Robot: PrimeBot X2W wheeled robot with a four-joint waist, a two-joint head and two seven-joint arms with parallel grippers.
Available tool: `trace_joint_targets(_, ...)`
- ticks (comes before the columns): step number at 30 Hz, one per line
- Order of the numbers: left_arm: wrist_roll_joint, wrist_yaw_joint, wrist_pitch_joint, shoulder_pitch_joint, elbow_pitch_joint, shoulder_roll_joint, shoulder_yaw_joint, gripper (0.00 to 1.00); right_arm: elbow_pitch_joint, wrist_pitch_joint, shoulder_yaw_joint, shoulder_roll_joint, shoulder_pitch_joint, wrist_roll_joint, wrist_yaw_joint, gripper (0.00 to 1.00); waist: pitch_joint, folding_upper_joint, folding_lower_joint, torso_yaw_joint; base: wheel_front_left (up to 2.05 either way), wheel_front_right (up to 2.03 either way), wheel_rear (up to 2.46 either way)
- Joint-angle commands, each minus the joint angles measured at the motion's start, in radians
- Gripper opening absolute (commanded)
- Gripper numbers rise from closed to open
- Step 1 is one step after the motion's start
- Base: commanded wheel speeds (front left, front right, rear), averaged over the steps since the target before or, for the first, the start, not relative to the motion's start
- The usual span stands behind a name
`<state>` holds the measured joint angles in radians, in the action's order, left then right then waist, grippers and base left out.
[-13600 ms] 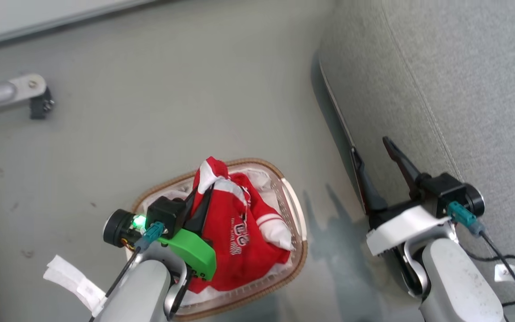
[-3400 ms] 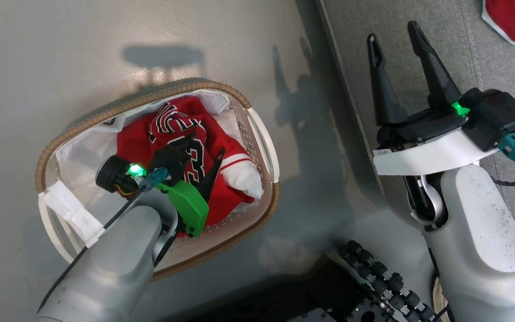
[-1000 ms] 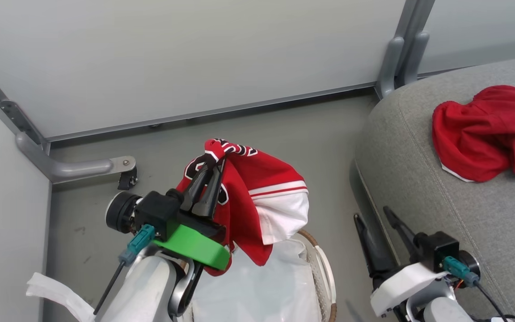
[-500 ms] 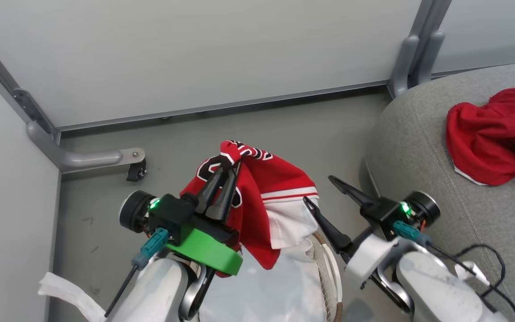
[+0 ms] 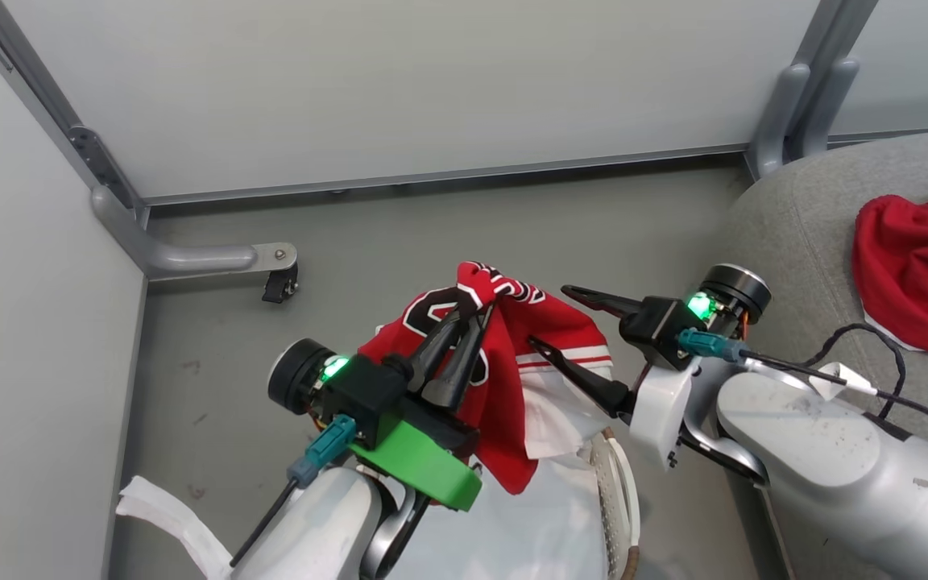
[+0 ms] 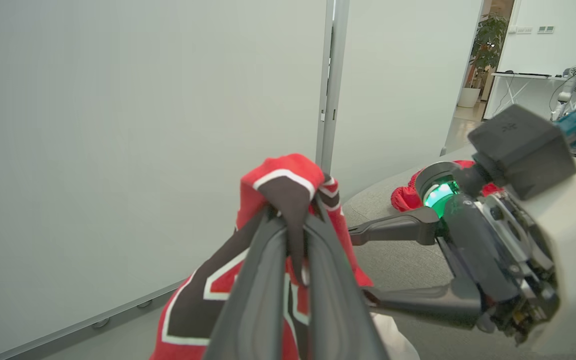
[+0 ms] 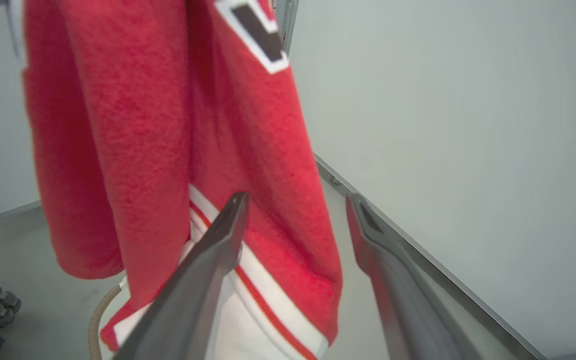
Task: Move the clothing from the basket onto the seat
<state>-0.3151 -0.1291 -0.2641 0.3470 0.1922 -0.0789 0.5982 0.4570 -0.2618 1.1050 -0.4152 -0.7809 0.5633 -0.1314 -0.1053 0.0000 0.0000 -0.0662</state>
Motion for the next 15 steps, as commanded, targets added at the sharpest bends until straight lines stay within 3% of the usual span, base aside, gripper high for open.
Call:
trace_joint_targets(1,-0.007,-0.003,0.0,0.022,-0.006,-0.001,0.007,0.0,0.01,-0.005,0.031,-0.008,-0.019,0.026,0.001,1.0,-0.004,0.0,0.0,-0.009,0.0,0.0,0.0)
trace_joint_targets(7,-0.018,-0.003,0.0,0.04,-0.005,-0.005,0.035,0.0,0.046,-0.005,0.132,0.007,-0.061,0.119,0.001,1.0,-0.014,0.0,0.0,-0.03,0.0,0.0,0.0)
trace_joint_targets(9,-0.019,-0.003,0.0,0.042,-0.004,-0.004,0.038,0.0,0.054,-0.005,0.146,0.017,-0.049,0.14,0.001,0.45,-0.016,0.0,0.0,-0.035,0.0,0.0,0.0)
trace_joint_targets(10,-0.021,-0.003,0.0,0.042,-0.004,-0.004,0.038,0.0,0.055,-0.005,0.151,0.023,-0.041,0.147,0.001,0.0,-0.018,0.0,0.0,-0.037,0.0,0.0,0.0)
trace_joint_targets(15,-0.022,-0.003,0.0,0.039,0.0,-0.002,0.032,0.0,0.045,-0.005,0.119,0.054,0.002,0.162,0.001,0.0,-0.022,0.0,0.0,-0.039,0.0,0.0,0.0)
